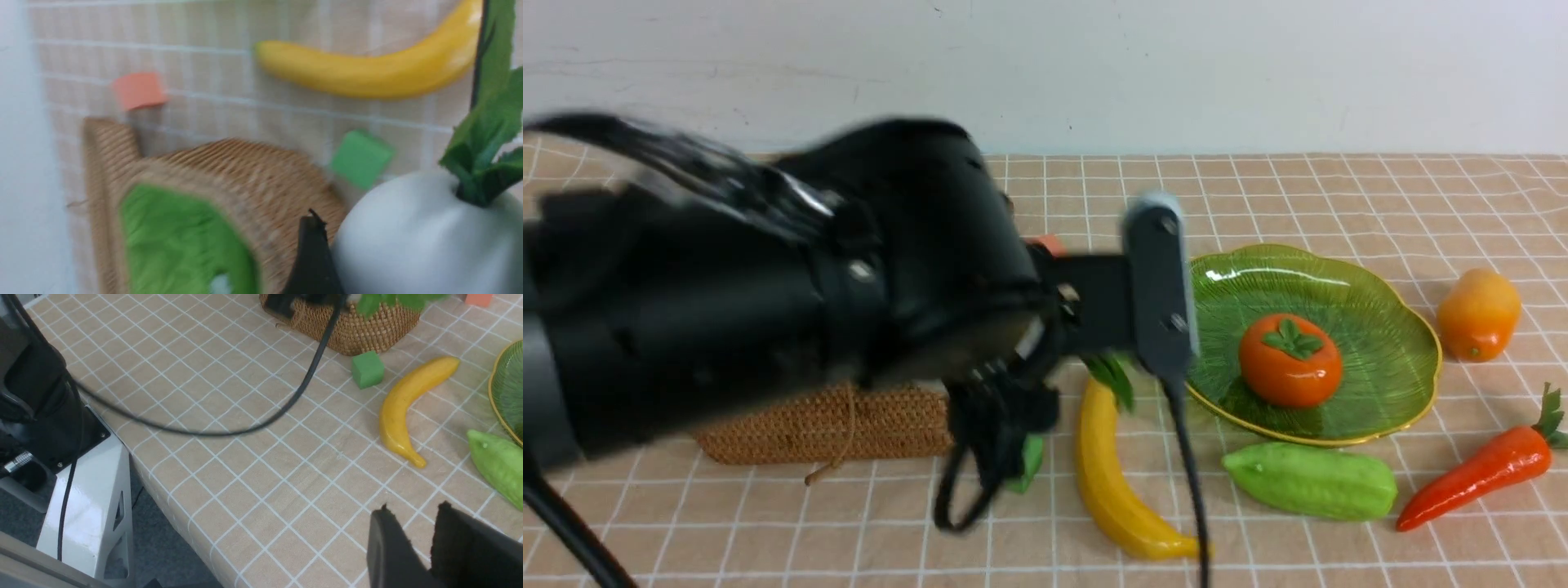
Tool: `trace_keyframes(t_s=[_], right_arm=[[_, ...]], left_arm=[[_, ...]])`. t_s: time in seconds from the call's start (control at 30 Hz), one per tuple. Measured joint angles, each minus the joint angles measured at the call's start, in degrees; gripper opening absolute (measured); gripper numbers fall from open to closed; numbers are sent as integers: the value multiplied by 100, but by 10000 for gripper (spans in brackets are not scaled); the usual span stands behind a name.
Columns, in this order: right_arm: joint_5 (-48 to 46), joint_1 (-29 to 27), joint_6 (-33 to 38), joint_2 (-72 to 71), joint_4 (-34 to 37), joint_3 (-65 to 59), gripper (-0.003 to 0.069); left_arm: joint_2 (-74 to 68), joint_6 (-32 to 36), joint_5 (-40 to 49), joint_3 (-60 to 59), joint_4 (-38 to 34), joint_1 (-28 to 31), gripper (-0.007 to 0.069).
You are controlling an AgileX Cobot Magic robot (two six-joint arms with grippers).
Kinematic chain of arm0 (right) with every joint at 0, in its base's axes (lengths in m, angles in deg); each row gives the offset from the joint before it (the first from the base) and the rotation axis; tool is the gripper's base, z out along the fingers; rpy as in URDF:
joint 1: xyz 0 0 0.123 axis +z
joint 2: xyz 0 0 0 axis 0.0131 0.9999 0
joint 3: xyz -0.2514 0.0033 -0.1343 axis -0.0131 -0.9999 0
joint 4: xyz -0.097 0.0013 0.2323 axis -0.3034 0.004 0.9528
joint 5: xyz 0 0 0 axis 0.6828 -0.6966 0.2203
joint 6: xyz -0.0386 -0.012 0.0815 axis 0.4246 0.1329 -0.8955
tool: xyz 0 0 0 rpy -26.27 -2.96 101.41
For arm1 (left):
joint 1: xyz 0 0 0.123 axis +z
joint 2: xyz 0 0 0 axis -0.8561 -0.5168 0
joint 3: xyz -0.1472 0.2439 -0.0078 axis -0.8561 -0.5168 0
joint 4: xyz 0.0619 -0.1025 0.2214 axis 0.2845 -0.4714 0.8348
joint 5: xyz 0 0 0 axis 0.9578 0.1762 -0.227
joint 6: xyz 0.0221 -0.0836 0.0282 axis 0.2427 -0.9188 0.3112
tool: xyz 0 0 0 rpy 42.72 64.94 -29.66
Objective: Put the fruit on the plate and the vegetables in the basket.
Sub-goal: Take a daikon with your left arm and place it on the basket on the left, then grab a mangosteen with your left arm and put it on the plate on the right
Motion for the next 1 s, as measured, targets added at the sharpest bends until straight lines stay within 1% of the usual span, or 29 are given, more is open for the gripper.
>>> trace_keyframes(t_s=[0.07,0.1,0.17,0.3,0.4,0.5,0.53,0.57,0.6,0.63,0.7,0.77,0.8,0.83,0.87,0.9,0.93,0.97,1.0], right_arm=[[80,0,0,0,0,0,179],[100,0,0,0,0,0,179],[320,0,0,0,0,0,179],[745,0,-46,0,7,0,179],[874,0,-151,0,13,0,179],[935,0,-241,0,13,0,179],[935,0,-266,0,13,0,179],[935,0,-272,0,13,0,179],[942,0,-278,0,18,0,179],[942,0,-278,0,17,0,179],[948,0,-285,0,17,0,179],[950,0,-306,0,-9,0,179],[950,0,-318,0,-15,0,179],[950,0,-440,0,-149,7,179],[945,0,-504,0,-227,8,179],[945,0,-552,0,-292,21,179],[939,0,-689,0,-487,50,179],[892,0,-1050,0,-965,155,179],[852,0,-1240,0,-1209,215,179]], left_arm=[[-32,105,-277,0,192,713,495],[-51,135,-328,0,205,824,495],[-263,288,-680,0,240,1431,495],[-703,338,-1163,0,268,1986,495],[-839,350,-1323,0,305,2140,495],[-897,355,-1385,-5,342,2241,550],[-891,355,-1385,-5,349,2245,608],[-885,355,-1385,-5,349,2245,621],[-873,355,-1351,-5,243,2245,654],[-873,355,-1351,-5,219,2245,657],[-788,262,-1058,-5,-136,2194,659],[-673,-197,-780,-5,-691,2112,629],[-658,-261,-754,-5,-753,2112,629],[-513,-918,-575,-5,-1298,1963,570],[-430,-1203,-511,-5,-1541,1893,546],[-390,-1341,-481,-5,-1659,1838,528],[-301,-1611,-434,-5,-1894,1674,479],[-115,-2257,-398,-5,-2478,1256,358],[-75,-2536,-386,0,-2738,1034,293]])
